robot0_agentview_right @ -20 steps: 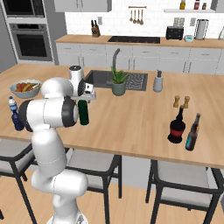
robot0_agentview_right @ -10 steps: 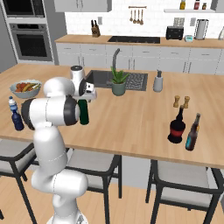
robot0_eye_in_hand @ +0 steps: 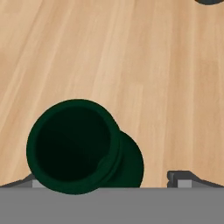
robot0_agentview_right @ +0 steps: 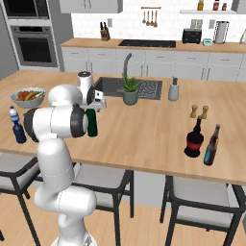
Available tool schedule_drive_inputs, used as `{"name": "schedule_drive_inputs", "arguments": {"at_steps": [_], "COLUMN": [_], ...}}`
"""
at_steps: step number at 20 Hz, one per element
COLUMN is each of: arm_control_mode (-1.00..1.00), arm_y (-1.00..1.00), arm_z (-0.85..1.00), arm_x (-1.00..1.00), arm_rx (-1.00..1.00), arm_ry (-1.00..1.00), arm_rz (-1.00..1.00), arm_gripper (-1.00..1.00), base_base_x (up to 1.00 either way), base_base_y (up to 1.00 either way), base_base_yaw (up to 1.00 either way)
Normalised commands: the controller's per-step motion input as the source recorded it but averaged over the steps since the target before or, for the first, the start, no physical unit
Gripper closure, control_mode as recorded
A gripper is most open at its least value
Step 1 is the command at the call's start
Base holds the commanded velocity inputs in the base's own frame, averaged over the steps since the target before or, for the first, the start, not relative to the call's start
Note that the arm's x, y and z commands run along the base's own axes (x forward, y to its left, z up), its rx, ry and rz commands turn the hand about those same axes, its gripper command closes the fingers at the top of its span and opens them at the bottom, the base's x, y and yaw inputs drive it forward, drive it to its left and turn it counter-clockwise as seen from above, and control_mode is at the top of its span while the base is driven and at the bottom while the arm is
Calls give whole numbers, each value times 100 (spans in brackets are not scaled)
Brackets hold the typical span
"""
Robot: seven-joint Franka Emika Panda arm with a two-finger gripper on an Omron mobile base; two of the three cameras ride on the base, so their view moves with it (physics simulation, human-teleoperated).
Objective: Move the plastic bottles in the middle to the plastics group, and the glass bottles in the middle to the glass group.
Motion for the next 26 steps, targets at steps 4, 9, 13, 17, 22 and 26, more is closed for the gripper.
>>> {"name": "schedule_drive_inputs", "arguments": {"at_steps": [4, 9, 13, 17, 22, 26], "arm_control_mode": [-100, -100, -100, -100, -100, -100], "arm_y": [0, 0, 0, 0, 0, 0], "arm_z": [0, 8, 12, 7, 0, 0], "arm_x": [-5, -7, -1, 0, 0, 2], "arm_rx": [0, 0, 0, 0, 0, -1], "arm_ry": [-2, -6, -7, -6, -2, -3], "arm_rz": [0, 0, 0, 0, 0, 0], "arm_gripper": [-100, -100, -100, -100, -100, -100], "base_base_x": [0, 0, 0, 0, 0, 0], "base_base_y": [0, 0, 0, 0, 0, 0], "base_base_yaw": [0, 0, 0, 0, 0, 0]}}
